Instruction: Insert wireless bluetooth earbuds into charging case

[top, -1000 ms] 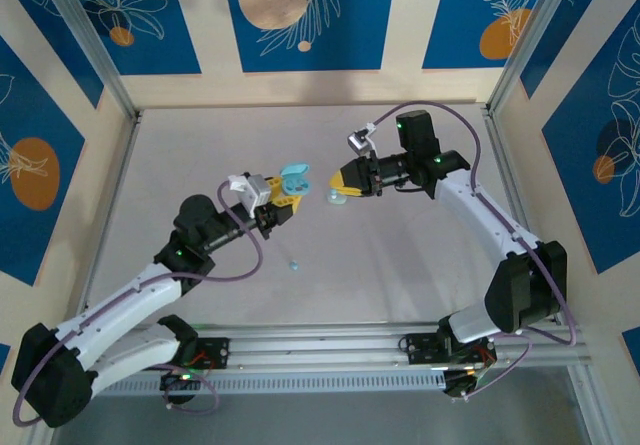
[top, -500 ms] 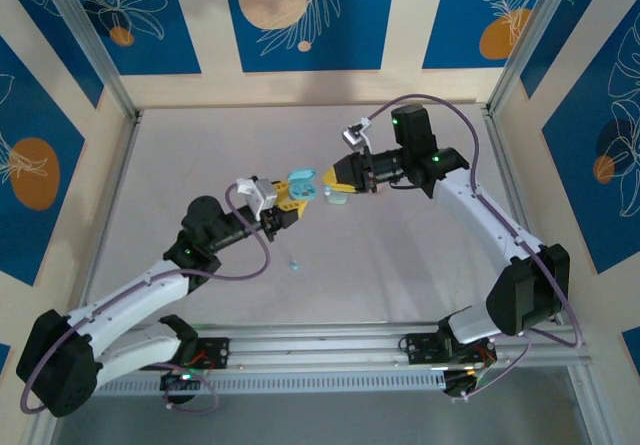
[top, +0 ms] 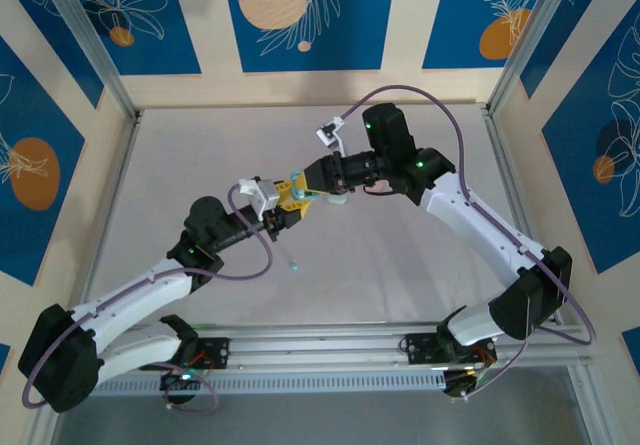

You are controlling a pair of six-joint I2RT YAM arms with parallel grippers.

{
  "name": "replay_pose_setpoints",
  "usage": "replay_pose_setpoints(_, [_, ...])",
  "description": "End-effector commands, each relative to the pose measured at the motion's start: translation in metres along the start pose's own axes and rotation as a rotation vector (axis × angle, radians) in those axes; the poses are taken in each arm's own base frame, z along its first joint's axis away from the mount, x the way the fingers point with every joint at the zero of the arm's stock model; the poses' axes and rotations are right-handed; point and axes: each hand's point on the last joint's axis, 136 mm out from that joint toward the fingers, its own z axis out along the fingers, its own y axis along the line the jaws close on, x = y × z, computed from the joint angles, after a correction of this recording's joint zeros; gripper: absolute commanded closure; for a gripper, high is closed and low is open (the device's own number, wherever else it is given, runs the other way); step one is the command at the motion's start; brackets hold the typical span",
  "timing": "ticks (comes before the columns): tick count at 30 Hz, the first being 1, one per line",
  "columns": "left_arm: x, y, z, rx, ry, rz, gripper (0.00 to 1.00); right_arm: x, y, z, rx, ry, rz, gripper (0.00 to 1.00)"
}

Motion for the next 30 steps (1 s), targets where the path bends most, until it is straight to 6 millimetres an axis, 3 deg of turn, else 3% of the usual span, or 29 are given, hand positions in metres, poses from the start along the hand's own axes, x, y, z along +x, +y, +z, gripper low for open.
replay_pose_setpoints(1, [-0.009,-0.005,0.000,0.013,-0.041,0.014,0.74,-0.009,-0.002,0.001,0.061,-0.042,-0.017,0.77])
replay_pose_setpoints(30, [-0.018,-0.009,0.000,0.026,-0.078,-0.005,0.74,-0.019,-0.018,0.000,0.154,-0.161,-0.038,0.77])
